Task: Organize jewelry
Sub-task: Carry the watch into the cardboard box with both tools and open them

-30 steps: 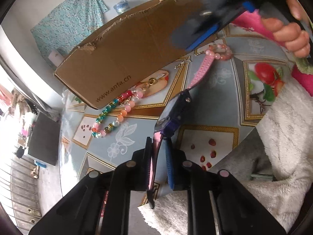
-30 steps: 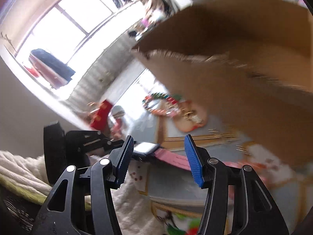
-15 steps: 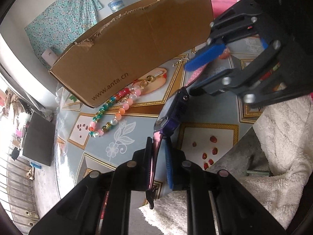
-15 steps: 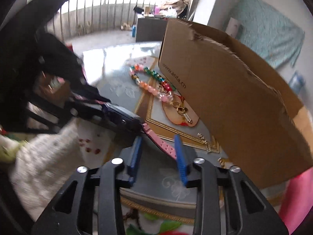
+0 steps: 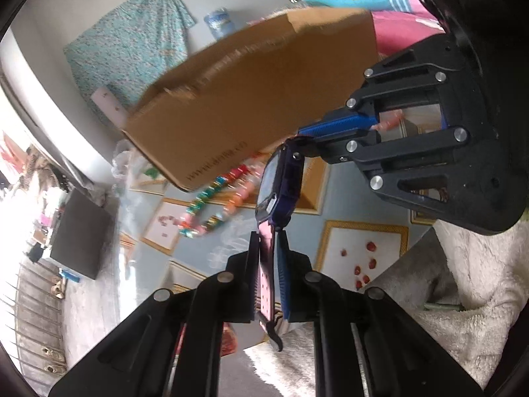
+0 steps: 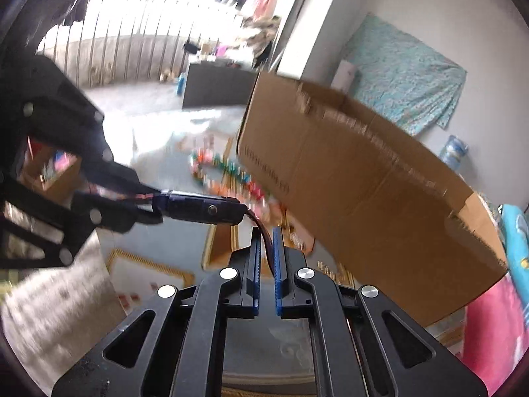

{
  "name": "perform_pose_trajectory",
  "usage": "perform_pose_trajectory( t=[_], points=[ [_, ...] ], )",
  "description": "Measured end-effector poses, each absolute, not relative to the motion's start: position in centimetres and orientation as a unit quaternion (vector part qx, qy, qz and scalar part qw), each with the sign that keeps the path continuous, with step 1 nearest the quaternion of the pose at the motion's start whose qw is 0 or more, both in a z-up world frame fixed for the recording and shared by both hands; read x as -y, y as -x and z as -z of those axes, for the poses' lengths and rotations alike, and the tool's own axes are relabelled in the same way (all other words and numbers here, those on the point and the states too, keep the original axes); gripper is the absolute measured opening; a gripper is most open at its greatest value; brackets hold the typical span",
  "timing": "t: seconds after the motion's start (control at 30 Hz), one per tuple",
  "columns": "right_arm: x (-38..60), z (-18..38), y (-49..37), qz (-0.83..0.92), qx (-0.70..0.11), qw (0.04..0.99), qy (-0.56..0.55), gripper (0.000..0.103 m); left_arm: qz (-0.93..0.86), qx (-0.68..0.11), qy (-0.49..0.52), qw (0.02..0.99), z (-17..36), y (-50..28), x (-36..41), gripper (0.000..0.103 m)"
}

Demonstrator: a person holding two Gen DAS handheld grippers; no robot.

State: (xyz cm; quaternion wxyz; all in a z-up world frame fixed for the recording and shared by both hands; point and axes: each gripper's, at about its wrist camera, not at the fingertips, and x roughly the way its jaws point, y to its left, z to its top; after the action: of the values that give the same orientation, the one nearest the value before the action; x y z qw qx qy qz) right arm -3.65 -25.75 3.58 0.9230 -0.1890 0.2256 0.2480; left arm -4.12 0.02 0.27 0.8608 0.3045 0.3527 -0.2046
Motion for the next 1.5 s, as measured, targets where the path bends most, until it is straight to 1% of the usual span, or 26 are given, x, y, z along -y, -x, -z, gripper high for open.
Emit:
perform_pose_trajectory(
  t=[0.33, 0.5, 0.63, 0.73, 0.83, 0.9, 1.03, 1.13, 1.27, 1.33, 1.47, 1.5],
  points=[
    [27.0, -7.4, 3.4, -0.249, -0.163, 0.946, 0.128, 0.004, 0.179, -0.285, -0.301, 0.892, -5.2, 5.8, -0.1, 0.01],
    [28.5, -9.8, 2.0, -0.263, -0.149, 0.948, 0.103, 0.004, 0.181, -0.257, -0.3, 0.901, -7.4, 5.4, 1.0, 0.009],
    [30.3, -12.9, -0.7, -0.297, -0.164, 0.938, 0.074, 0.004, 0.197, -0.238, -0.281, 0.909, -10.4, 4.3, 1.4, 0.009],
    [30.9, -14.5, -2.4, -0.308, -0.18, 0.931, 0.075, 0.004, 0.211, -0.235, -0.262, 0.912, -12.6, 2.7, 1.6, 0.009],
    [31.4, -15.4, -5.4, -0.32, -0.224, 0.918, 0.062, 0.004, 0.225, -0.227, -0.253, 0.913, -14.2, 1.4, 2.2, 0.009],
    [32.1, -15.5, -7.6, -0.332, -0.268, 0.904, 0.037, 0.003, 0.239, -0.231, -0.244, 0.911, -15.1, 0.1, 2.5, 0.009],
    [32.9, -14.6, -12.2, -0.344, -0.356, 0.869, -0.007, 0.003, 0.255, -0.274, -0.224, 0.9, -15.3, -4.1, 2.9, 0.009],
    [33.0, -13.0, -16.0, -0.335, -0.42, 0.843, -0.017, 0.003, 0.264, -0.329, -0.204, 0.883, -14.9, -8.2, 3.4, 0.009],
    [32.1, -10.1, -20.1, -0.304, -0.497, 0.813, 0.017, 0.002, 0.27, -0.427, -0.166, 0.847, -12.8, -14.5, 4.2, 0.009],
    [32.1, -9.1, -21.9, -0.29, -0.52, 0.803, 0.031, 0.002, 0.275, -0.461, -0.156, 0.829, -11.6, -17.5, 4.7, 0.009],
    [32.0, -5.6, -25.4, -0.259, -0.571, 0.778, 0.049, 0.002, 0.258, -0.509, -0.155, 0.807, -8.9, -22.2, 6.1, 0.01],
    [32.1, -5.5, -26.0, -0.252, -0.579, 0.774, 0.05, 0.003, 0.251, -0.517, -0.158, 0.803, -8.3, -23.4, 6.5, 0.01]
  ],
)
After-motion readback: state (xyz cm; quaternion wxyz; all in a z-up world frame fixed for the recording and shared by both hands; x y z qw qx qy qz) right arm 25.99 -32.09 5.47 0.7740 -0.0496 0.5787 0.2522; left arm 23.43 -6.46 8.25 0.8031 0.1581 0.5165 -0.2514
